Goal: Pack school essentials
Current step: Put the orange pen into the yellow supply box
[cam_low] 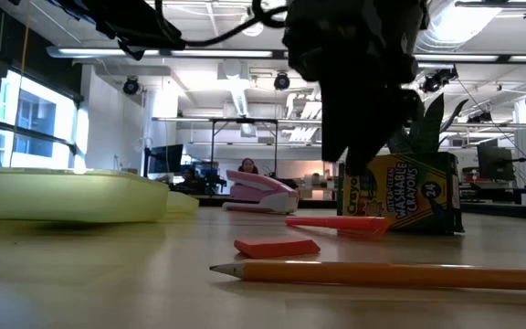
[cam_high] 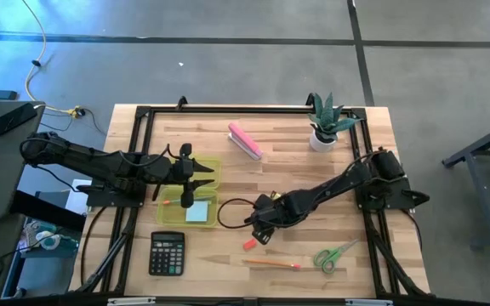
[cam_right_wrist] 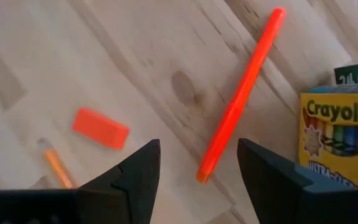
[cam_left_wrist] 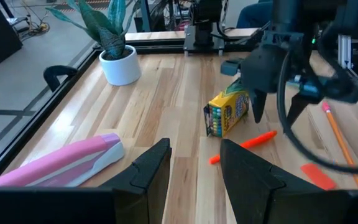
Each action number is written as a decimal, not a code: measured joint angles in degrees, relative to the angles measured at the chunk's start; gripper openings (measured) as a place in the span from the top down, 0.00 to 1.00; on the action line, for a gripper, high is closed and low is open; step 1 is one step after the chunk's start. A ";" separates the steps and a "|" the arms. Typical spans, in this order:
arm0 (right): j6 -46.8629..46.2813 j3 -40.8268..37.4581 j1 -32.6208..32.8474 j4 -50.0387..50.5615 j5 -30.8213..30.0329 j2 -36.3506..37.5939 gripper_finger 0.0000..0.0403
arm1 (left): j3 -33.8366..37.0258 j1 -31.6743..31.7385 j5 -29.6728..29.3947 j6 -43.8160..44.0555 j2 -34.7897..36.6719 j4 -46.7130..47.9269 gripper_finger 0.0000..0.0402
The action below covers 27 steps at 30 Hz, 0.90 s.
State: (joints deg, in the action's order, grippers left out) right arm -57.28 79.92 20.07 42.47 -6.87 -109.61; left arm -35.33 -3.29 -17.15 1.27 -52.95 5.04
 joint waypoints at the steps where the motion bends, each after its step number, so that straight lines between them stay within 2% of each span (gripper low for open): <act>1: -0.74 0.00 0.17 0.04 -0.16 -0.53 0.49 | 0.00 0.00 0.00 0.01 0.00 0.10 0.68; 13: -6.76 0.00 1.54 0.46 -3.83 -3.18 0.49 | -0.01 0.00 0.00 -0.01 0.00 0.26 0.68; 27: -8.86 -0.07 2.17 1.19 -4.09 -7.11 0.50 | -0.02 0.00 0.02 -0.04 -0.02 1.29 0.68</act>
State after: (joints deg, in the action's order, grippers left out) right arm -66.14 79.85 22.24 43.65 -10.96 -116.71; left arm -35.35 -3.29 -17.12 1.23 -52.97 6.33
